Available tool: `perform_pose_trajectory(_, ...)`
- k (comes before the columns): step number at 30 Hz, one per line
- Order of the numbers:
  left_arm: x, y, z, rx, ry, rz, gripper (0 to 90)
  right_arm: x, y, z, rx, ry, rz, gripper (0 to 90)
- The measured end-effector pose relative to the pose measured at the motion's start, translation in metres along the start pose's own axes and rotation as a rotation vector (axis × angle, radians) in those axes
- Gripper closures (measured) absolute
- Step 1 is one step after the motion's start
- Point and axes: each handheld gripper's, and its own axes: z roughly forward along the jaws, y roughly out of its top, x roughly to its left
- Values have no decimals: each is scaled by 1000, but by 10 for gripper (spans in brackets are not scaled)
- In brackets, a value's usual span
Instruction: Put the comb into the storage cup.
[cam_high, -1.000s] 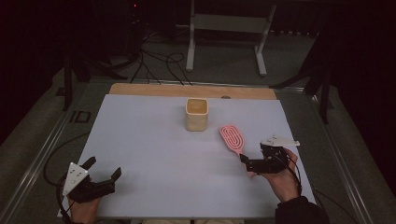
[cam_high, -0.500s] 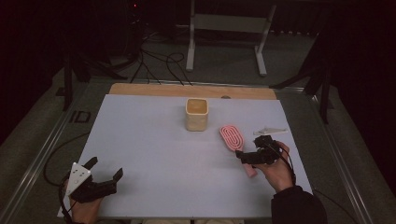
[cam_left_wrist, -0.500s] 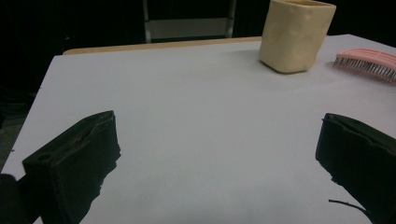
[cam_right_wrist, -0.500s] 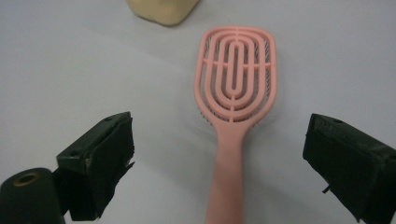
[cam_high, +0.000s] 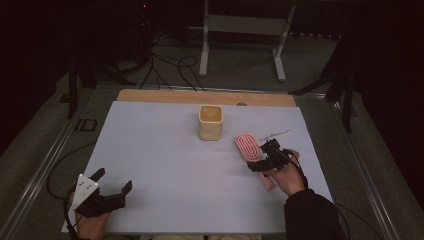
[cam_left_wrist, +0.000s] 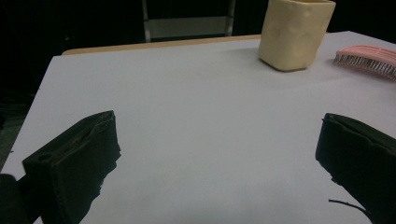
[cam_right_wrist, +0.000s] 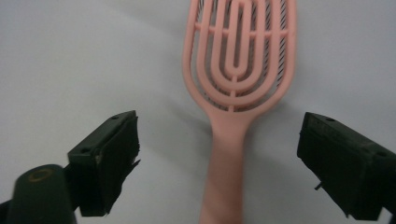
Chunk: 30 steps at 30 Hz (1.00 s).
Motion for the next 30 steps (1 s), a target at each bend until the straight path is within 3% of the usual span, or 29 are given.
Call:
perform_pose_trajectory(10,0,0,0,0,-2,1,3,-5,7,22,131,17,43,217)
perform_pose_trajectory(13,0,0,0,1,-2,2,3,-6,8,26,154,16,48,272)
perform_pose_trajectory(16,0,0,0,1,-1,2,3,-7,8,34,200,31,53,405)
perform_pose_trajectory(22,0,0,1,1,-2,2,3,-8,10,41,234,12,39,557)
perform_pose_trajectory(30,0,0,1,3,-3,4,3,-9,12,42,249,-17,27,649)
